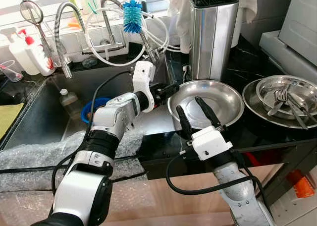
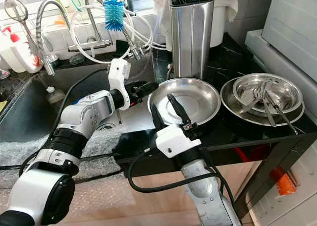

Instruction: Kitchen organization

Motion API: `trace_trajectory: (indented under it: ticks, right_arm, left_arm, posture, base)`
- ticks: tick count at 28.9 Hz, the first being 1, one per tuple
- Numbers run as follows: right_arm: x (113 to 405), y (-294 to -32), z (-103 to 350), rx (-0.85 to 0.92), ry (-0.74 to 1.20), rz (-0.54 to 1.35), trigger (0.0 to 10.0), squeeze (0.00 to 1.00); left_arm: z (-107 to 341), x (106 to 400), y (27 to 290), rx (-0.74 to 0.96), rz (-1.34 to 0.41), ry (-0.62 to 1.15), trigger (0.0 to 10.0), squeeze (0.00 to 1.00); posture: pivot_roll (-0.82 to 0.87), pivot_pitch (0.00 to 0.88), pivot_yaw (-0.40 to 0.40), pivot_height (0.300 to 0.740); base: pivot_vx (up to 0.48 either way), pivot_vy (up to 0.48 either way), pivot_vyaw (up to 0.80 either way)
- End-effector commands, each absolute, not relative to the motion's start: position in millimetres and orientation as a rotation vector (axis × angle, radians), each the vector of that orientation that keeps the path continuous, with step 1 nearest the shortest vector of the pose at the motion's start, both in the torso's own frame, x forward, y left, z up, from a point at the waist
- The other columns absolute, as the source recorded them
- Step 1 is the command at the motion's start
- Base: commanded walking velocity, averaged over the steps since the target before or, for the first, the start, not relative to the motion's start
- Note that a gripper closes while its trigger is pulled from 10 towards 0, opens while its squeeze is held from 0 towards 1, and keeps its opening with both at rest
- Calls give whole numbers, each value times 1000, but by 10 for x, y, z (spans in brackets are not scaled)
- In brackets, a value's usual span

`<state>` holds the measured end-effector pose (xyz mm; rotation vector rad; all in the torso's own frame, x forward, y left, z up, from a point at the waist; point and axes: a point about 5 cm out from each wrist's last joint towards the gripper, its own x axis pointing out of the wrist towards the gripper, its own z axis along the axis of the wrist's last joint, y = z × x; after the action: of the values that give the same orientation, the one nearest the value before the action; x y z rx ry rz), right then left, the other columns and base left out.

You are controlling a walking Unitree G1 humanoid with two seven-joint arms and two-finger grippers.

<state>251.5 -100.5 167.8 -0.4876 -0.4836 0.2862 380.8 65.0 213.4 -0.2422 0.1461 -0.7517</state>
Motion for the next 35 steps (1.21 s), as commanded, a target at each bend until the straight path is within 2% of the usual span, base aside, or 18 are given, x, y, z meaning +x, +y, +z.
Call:
trace_trajectory:
  ticks: [1, 35]
  right_arm:
    - [2530, -958, 1698, -484, -497, 295, 10000, 0]
    - [2527, -924, 1685, -483, -492, 310, 10000, 0]
  left_arm:
    - [2052, 3813, 707, -209, -731, 190, 10000, 0]
    - [1890, 3744, 640, -147, -779, 269, 10000, 0]
  posture:
    - [-49, 27, 174, 740]
    - [-49, 29, 175, 740]
  base:
    - [0, 0, 0]
    - [0, 0, 0]
